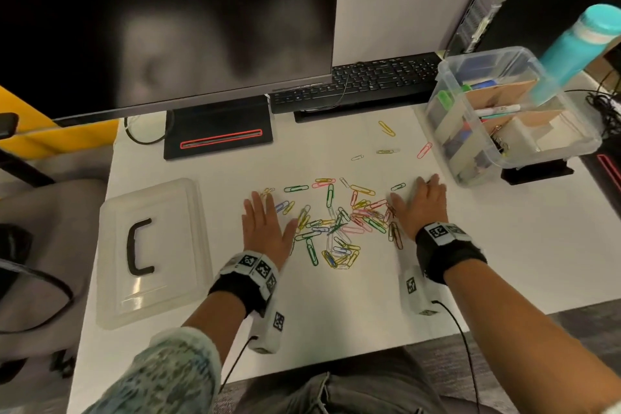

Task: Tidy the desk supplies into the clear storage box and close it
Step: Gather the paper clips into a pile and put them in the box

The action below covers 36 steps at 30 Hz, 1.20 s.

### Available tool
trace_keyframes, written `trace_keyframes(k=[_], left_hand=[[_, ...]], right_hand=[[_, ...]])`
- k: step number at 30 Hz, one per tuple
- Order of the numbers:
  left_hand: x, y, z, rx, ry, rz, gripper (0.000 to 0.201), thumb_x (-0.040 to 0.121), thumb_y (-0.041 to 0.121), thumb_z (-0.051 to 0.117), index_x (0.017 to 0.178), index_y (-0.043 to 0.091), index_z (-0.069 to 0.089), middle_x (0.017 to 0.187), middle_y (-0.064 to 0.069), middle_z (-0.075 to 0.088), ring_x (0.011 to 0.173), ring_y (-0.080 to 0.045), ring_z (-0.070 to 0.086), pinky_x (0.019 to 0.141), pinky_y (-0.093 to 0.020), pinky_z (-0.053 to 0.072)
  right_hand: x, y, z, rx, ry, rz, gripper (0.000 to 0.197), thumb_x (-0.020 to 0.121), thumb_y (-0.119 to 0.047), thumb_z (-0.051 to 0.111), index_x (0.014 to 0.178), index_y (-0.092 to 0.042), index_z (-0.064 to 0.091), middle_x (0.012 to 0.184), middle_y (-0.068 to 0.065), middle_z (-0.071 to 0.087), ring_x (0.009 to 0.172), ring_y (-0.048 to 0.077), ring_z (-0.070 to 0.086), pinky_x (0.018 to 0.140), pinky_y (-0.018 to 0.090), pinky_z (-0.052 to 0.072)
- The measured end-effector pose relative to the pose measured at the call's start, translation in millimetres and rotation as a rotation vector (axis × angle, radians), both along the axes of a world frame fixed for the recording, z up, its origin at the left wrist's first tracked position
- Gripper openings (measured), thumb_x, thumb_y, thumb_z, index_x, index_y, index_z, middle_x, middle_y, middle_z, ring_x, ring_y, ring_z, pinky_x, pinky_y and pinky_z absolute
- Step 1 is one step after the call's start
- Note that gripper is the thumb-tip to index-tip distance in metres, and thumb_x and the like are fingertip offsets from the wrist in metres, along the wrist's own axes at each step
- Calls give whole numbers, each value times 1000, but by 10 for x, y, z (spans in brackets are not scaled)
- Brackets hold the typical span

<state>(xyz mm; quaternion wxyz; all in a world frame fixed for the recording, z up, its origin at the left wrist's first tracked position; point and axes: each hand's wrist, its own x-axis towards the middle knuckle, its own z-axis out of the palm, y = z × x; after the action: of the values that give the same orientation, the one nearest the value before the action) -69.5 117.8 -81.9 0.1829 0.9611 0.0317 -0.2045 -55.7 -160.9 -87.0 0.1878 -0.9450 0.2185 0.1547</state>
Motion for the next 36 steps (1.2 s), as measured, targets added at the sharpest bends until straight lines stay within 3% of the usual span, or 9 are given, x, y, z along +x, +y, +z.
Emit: trace_keyframes(k=[5, 10, 15, 20, 22, 26, 28, 31, 36], left_hand=[[-209, -387, -23, -176, -31, -156, 71, 93, 53, 22, 149, 20, -5, 157, -5, -19, 144, -23, -22, 118, -38, -11], [-114, -270, 4, -145, -137, -129, 77, 84, 62, 6, 150, 22, 3, 158, 3, -12, 145, -17, -17, 116, -35, -12], [278, -161, 4, -48, -73, -28, 67, 98, 46, 21, 150, 12, -6, 158, -4, -17, 145, -20, -17, 120, -36, -5], [357, -247, 42, -139, 9, -75, 63, 100, 40, 24, 150, 14, -4, 159, -4, -13, 146, -16, -12, 117, -27, 0], [252, -301, 69, -187, -1, -126, 59, 100, 36, 24, 150, 21, -3, 159, 1, -10, 146, -14, -9, 117, -27, 5], [143, -392, 168, -189, -42, -258, 57, 100, 19, 26, 149, 27, -1, 159, 3, 4, 147, -18, 2, 120, -30, 10], [256, -443, 226, -177, -81, -250, 58, 98, 13, 30, 150, 22, 4, 158, 1, 12, 145, -20, 11, 120, -34, 15], [549, -543, 267, -132, -91, -181, 61, 96, 12, 32, 150, 19, 3, 158, 0, 11, 145, -21, 10, 119, -38, 17], [754, -758, 212, 23, 77, -206, 65, 94, 11, 35, 150, 22, 4, 159, 1, -1, 146, -25, 1, 119, -44, 13]], right_hand=[[-207, 308, 85, 72, -9, 286, 69, 98, -48, 27, 150, -6, 11, 159, 11, -2, 146, 34, -7, 120, 40, -5], [11, 45, 180, 197, -227, 288, 43, 95, -24, 47, 135, -8, 45, 150, 9, 32, 135, 29, 32, 112, 31, 25], [668, -286, 182, 57, -15, 53, 75, 95, -42, 43, 148, -1, 11, 158, 18, 1, 146, 32, 2, 119, 39, 9], [395, -44, 174, 77, 85, 348, 73, 98, -44, 26, 149, -3, -6, 158, 14, -11, 147, 30, -7, 121, 38, 5], [216, 76, 290, 108, 123, 467, 66, 99, -40, 26, 151, -8, 0, 159, 12, 2, 147, 29, 5, 119, 39, 14], [683, 135, 504, 169, -44, 381, 45, 98, -34, 35, 137, -13, 38, 141, 10, 42, 124, 28, 46, 103, 40, 40], [1127, 45, 484, 108, -86, 346, 45, 98, -30, 36, 138, -10, 36, 146, 12, 34, 129, 30, 39, 106, 43, 37], [1444, -56, 304, -1, 73, 361, 60, 99, -33, 32, 149, -5, 12, 159, 14, 4, 145, 33, 10, 118, 43, 16], [991, 156, 85, -13, 128, 606, 63, 99, -41, 16, 150, -11, -6, 158, 9, -14, 144, 36, -12, 120, 46, 4]])
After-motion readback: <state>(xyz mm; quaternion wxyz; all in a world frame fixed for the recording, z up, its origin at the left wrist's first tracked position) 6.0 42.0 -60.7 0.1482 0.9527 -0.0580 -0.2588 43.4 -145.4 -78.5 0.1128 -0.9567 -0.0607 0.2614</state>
